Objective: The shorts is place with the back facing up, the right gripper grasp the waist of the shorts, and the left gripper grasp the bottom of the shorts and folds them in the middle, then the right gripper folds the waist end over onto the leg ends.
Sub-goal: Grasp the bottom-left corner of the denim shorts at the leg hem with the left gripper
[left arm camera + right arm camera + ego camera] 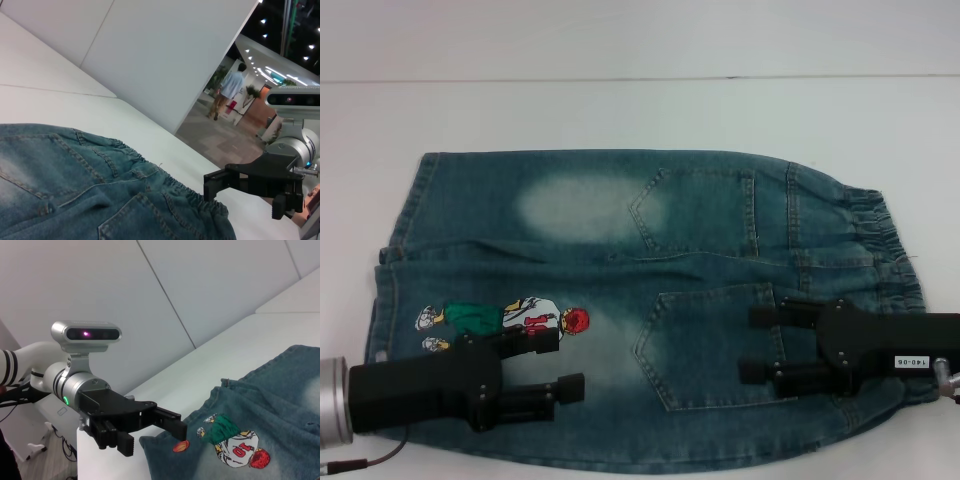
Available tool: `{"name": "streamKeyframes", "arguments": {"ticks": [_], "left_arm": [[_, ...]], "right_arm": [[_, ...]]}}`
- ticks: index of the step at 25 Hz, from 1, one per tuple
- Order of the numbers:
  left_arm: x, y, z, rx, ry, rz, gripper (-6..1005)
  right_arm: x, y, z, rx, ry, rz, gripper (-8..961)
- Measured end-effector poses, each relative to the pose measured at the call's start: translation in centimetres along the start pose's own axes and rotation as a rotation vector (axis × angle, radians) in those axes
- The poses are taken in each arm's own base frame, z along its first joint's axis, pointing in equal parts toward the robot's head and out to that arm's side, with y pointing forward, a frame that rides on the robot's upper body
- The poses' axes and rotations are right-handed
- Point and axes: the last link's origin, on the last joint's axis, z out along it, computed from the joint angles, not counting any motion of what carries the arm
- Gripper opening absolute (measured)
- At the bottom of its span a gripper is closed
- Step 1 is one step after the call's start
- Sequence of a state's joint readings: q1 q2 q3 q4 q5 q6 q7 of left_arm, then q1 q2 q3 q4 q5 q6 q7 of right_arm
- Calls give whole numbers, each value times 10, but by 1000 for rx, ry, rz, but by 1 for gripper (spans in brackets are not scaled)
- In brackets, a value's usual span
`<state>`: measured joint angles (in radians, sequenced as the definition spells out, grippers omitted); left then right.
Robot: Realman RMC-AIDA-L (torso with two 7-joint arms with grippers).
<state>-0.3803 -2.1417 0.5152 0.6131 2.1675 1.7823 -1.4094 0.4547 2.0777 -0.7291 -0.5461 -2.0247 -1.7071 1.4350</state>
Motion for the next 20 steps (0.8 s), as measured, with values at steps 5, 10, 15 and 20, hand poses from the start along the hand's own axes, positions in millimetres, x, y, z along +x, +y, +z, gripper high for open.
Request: {"name": "streamKeyframes", "arguments": {"ticks": [5, 10, 15, 20], "left_arm": [[-1, -1, -2, 6, -6, -2, 872], [5, -8, -13, 50, -24, -10, 872], [19, -22, -39, 154, -30, -51, 872], [23, -29, -63, 232, -83, -77, 872]], "right_arm": [[0, 0, 0, 3, -5, 0, 946], [2, 1, -2, 8, -13, 8, 945], [3, 2, -3, 7, -18, 13, 945], [3, 2, -3, 8, -22, 17, 945]]}}
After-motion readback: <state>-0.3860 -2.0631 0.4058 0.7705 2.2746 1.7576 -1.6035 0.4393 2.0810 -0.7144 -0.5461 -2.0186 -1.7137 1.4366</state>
